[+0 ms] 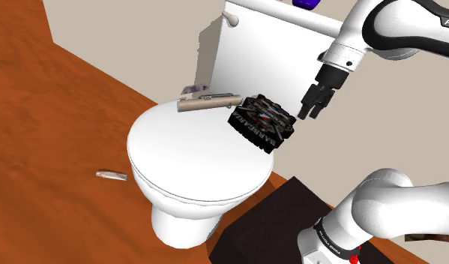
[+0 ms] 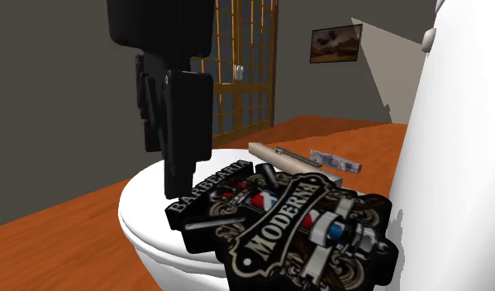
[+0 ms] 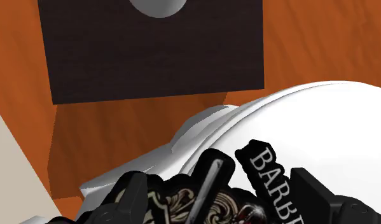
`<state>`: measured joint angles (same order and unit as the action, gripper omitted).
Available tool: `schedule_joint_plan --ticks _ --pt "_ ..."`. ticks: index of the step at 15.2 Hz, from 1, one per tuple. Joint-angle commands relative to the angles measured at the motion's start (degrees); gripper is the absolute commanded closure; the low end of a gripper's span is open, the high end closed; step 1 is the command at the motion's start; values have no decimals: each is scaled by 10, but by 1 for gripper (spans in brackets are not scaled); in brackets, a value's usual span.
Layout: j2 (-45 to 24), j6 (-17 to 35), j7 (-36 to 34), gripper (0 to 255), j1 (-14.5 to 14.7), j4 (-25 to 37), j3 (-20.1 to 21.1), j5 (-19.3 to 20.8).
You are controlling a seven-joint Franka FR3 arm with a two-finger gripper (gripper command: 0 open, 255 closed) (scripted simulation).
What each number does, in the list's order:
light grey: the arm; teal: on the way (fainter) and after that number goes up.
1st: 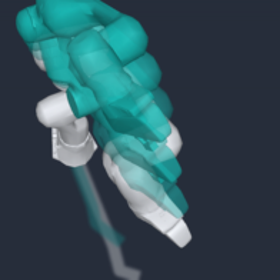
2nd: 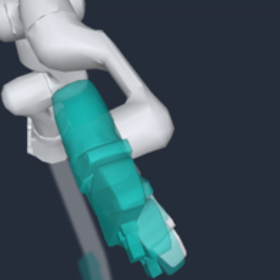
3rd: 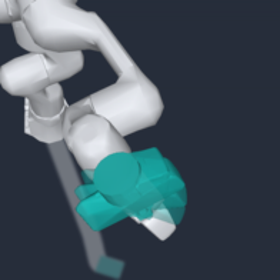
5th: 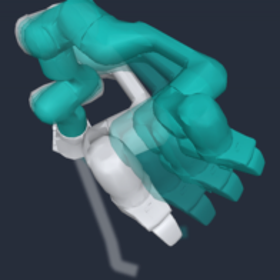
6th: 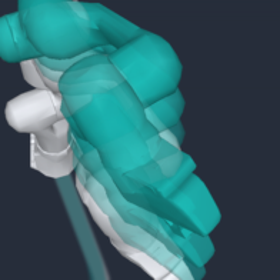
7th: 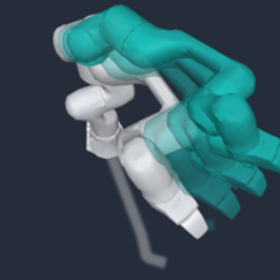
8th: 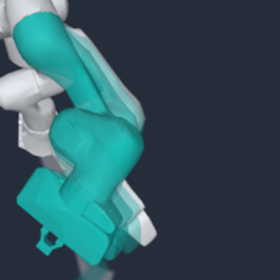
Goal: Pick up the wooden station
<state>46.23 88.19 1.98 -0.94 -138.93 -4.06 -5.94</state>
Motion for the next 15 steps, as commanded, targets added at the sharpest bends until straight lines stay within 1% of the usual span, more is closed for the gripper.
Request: schedule_joint_plan --ticks 1,7,11,15 --pt "0 0 0 0 0 0 0 0" --pt "-137 73 167 0 52 66 -39 34" --pt "-226 109 273 0 84 122 -54 43" --pt "-310 136 374 0 112 186 -59 45"
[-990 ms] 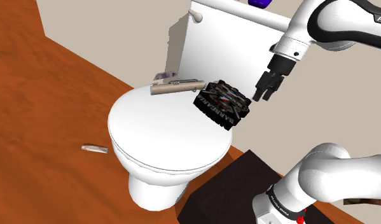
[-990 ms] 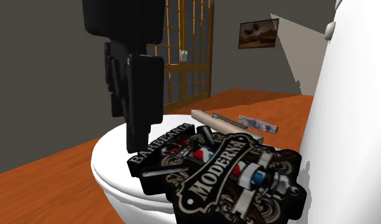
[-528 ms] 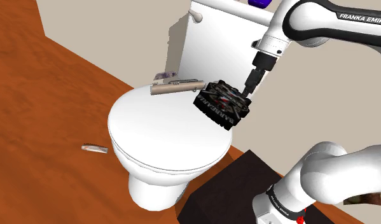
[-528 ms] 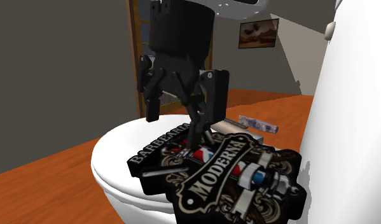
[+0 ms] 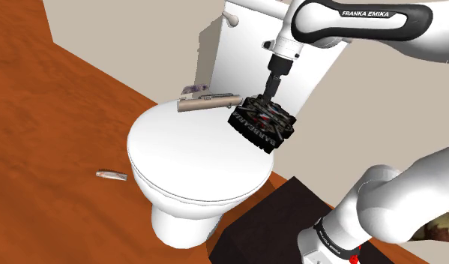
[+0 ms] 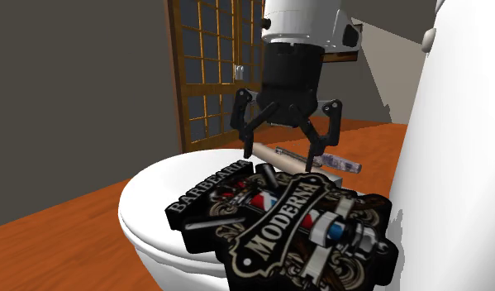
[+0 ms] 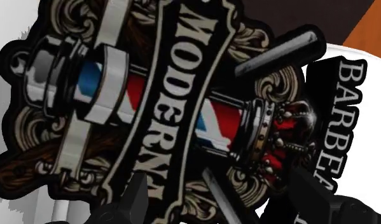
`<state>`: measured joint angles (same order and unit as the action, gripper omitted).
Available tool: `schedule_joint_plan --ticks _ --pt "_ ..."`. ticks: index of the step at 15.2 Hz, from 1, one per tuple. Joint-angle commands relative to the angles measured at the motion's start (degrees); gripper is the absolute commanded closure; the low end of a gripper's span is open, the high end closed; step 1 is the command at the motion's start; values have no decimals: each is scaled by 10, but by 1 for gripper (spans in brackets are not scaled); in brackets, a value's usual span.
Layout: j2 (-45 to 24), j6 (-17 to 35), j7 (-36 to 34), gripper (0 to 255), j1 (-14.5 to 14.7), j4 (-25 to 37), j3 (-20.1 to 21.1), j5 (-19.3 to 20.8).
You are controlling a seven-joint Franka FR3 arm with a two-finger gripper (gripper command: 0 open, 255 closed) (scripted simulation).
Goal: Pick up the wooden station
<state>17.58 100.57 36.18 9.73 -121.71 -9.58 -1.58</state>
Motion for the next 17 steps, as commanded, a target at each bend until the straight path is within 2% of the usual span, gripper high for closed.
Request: schedule_joint_plan --ticks 1,7,14,17 --pt "-43 17 57 0 12 30 -4 1" --pt "-154 41 194 0 44 130 9 -2" --pt "-260 58 334 0 74 238 43 4" --pt "-266 73 341 0 75 230 46 5"
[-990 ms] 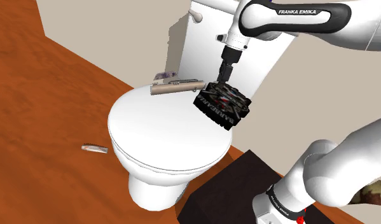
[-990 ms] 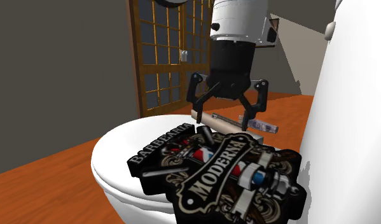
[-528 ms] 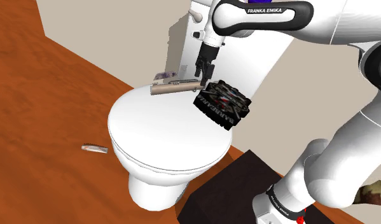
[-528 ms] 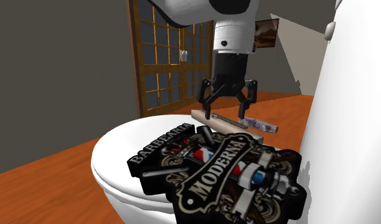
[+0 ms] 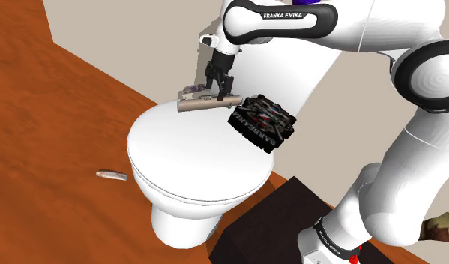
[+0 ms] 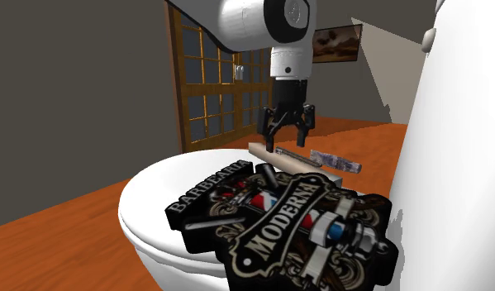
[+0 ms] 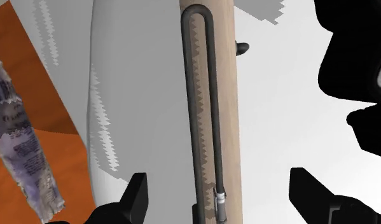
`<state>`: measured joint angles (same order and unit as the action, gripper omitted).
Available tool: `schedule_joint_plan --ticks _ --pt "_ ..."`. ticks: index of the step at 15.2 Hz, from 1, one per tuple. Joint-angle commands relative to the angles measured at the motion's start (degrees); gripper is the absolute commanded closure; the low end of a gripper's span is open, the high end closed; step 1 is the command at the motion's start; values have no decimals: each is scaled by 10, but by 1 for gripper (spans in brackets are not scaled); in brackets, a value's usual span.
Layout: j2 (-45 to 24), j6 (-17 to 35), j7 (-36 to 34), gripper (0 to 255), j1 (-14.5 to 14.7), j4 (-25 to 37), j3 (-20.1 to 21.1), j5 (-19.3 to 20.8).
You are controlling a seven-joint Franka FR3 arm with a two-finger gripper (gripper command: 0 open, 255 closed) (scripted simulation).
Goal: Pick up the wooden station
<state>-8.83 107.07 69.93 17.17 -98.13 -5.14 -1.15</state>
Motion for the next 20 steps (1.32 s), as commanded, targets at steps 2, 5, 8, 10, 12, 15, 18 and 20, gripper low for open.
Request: schedule_joint_plan --ticks 2,5,8,10,12,15,18,20 --pt "-4 23 4 0 1 -18 1 0" --pt "-9 49 4 0 1 -39 1 -1" --pt "-8 49 4 255 1 -39 2 0" --pt "-9 49 4 255 1 -39 2 0" --pt "-9 49 4 255 1 -39 2 0" --pt "-9 48 4 255 1 -39 2 0" --pt "-7 42 4 255 1 -34 1 0" --pt "-5 27 4 255 1 -22 1 0"
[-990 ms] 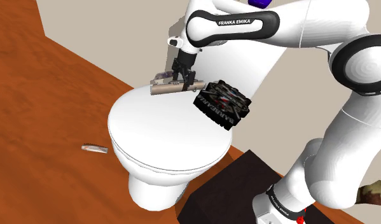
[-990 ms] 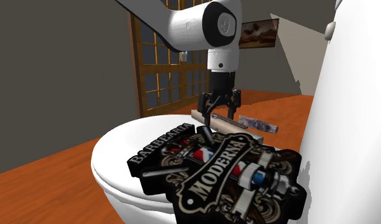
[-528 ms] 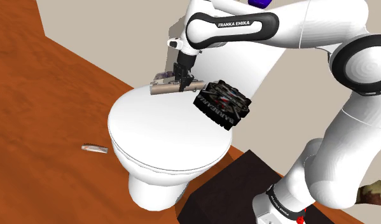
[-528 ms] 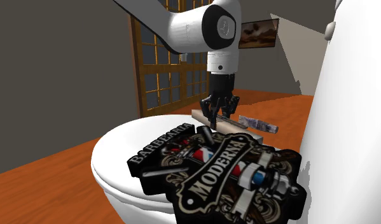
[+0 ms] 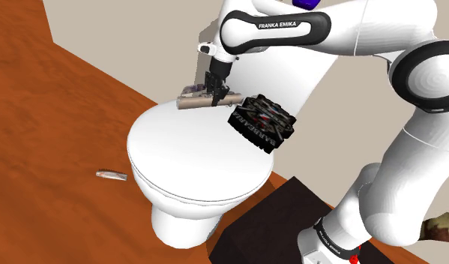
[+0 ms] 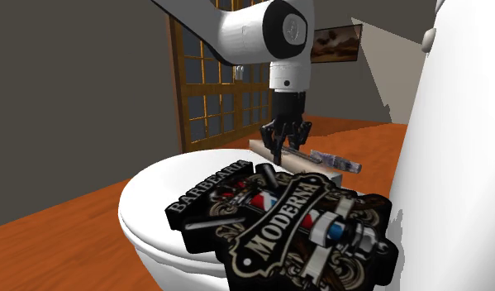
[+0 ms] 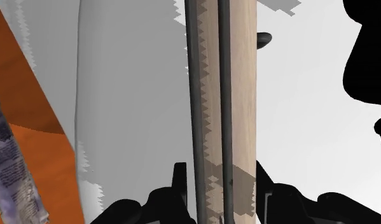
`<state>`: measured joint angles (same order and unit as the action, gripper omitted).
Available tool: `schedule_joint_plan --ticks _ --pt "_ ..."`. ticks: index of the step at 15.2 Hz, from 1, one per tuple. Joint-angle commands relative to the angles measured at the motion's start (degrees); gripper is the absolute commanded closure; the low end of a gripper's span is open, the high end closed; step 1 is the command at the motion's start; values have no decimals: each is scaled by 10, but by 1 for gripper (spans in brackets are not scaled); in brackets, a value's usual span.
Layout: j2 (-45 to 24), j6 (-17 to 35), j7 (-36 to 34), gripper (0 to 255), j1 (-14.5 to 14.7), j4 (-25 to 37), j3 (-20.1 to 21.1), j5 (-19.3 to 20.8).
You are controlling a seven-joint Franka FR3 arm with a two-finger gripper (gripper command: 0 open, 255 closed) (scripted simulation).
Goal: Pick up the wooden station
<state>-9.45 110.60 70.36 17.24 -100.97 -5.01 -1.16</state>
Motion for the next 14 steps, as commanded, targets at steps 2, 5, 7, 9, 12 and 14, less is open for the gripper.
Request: schedule_joint_plan --ticks 2,5,7,9,12,14 --pt "4 -23 -1 255 0 19 0 0" --pt "6 -45 -1 255 0 39 0 1" --pt "7 -60 -1 255 0 53 0 1" --pt "8 -75 -1 255 0 68 0 1" --pt "8 -99 -2 255 0 91 0 1" --pt "8 -100 -2 255 0 92 0 1"
